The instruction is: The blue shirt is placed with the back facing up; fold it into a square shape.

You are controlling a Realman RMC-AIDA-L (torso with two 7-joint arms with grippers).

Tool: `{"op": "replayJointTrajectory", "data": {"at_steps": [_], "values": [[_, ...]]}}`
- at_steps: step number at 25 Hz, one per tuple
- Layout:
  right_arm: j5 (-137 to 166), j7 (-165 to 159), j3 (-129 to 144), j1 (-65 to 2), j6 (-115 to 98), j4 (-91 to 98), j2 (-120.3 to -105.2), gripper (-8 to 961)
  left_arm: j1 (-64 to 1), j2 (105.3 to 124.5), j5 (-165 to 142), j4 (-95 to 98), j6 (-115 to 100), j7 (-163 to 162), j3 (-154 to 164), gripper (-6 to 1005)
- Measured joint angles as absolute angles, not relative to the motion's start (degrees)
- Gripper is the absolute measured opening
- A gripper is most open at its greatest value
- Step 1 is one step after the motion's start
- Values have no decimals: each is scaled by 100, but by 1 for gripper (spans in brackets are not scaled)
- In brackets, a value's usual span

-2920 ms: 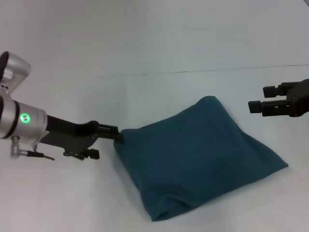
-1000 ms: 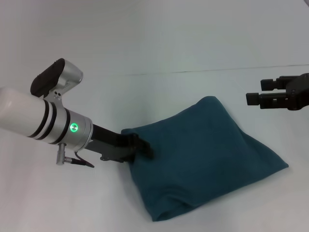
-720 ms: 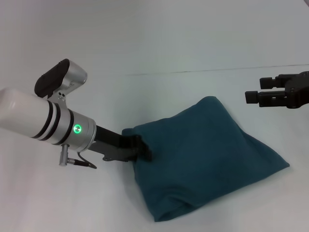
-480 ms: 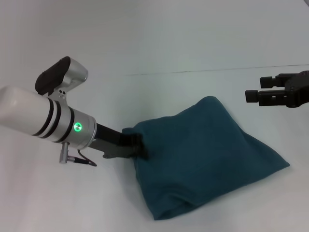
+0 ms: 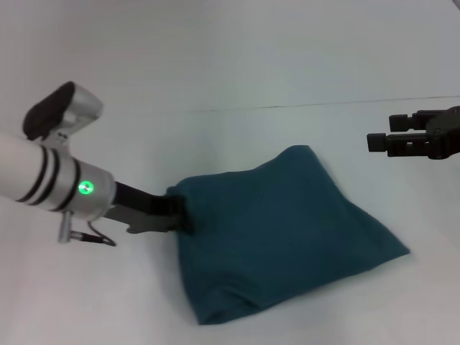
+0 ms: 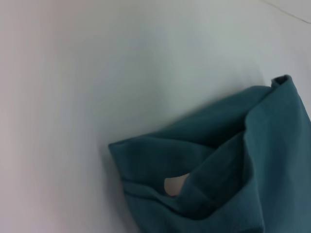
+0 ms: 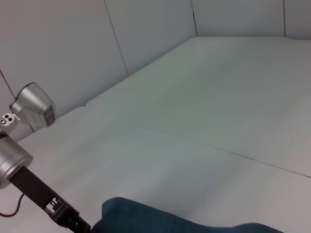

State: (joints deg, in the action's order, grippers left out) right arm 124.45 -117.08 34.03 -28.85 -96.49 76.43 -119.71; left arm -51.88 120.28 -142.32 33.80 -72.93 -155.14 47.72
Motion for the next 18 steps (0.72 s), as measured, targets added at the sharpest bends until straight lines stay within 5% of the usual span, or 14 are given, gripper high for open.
{"op": "replayJointTrajectory", "data": {"at_steps": [10, 18], "values": [[12436, -11808, 3435, -2919, -9633, 7631, -11973, 777, -4945, 11609, -14387, 3947, -7564, -15456, 4545, 27], [12436, -11865, 3456, -2947, -9593, 7629, -11979, 776, -5150, 11472, -14962, 4058, -7437, -15395, 4397, 43]]}}
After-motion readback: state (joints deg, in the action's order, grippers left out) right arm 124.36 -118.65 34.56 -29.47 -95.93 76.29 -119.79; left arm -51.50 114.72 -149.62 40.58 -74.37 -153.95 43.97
